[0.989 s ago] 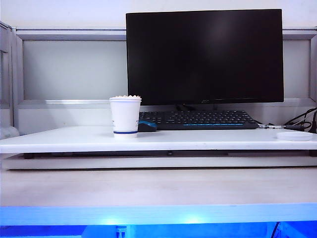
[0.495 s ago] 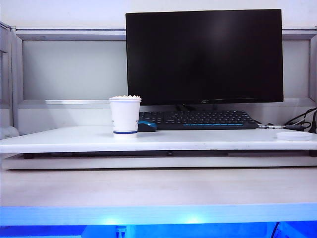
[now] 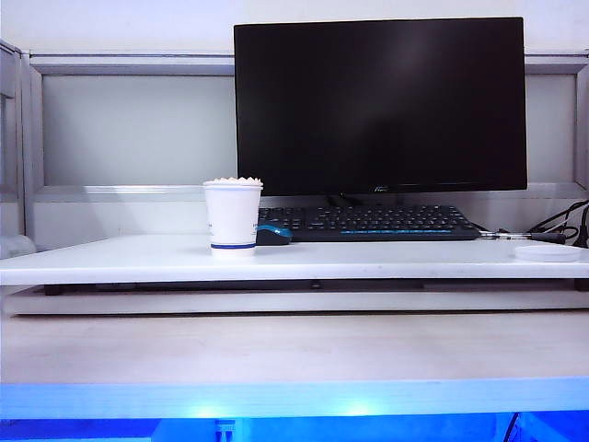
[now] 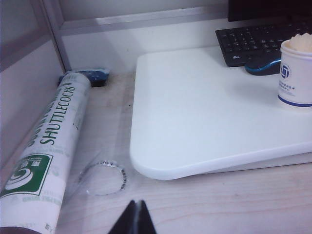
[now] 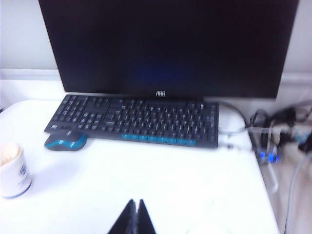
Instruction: Pick up the badminton from the table and put it into the white paper cup.
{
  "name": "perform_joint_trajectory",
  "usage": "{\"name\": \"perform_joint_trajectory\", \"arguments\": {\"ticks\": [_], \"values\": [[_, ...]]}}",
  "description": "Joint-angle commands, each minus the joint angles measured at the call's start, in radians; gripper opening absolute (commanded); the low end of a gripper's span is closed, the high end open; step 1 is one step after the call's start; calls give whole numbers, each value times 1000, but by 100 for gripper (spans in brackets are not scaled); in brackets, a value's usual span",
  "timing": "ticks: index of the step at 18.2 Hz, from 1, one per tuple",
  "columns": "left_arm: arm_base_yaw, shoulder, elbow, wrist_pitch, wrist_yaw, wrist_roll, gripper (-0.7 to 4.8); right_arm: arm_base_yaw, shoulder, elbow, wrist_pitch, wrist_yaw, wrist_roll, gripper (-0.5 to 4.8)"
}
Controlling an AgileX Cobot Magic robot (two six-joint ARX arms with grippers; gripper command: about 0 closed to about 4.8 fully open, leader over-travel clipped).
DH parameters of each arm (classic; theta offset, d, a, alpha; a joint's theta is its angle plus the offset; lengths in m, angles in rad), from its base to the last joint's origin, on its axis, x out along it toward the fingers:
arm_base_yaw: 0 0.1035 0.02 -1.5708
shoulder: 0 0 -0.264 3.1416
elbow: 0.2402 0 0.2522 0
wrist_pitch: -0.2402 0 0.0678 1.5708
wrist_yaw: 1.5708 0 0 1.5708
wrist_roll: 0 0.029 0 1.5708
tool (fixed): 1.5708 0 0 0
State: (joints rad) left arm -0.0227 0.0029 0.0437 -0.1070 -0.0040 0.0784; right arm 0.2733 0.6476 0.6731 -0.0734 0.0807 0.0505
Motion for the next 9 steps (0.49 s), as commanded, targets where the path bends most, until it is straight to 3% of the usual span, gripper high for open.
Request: {"name": "perform_joint_trajectory", "arguments": {"ticks": [1, 5, 9], "values": [[0, 1, 2, 21, 4, 4, -5, 2, -123, -143, 51, 61, 28, -3], [0, 1, 2, 51, 10, 4, -5, 1, -279, -344, 56, 77, 28, -3], [0, 1, 2, 50, 72, 27, -5, -40, -324, -423, 60, 62, 16, -3]]}}
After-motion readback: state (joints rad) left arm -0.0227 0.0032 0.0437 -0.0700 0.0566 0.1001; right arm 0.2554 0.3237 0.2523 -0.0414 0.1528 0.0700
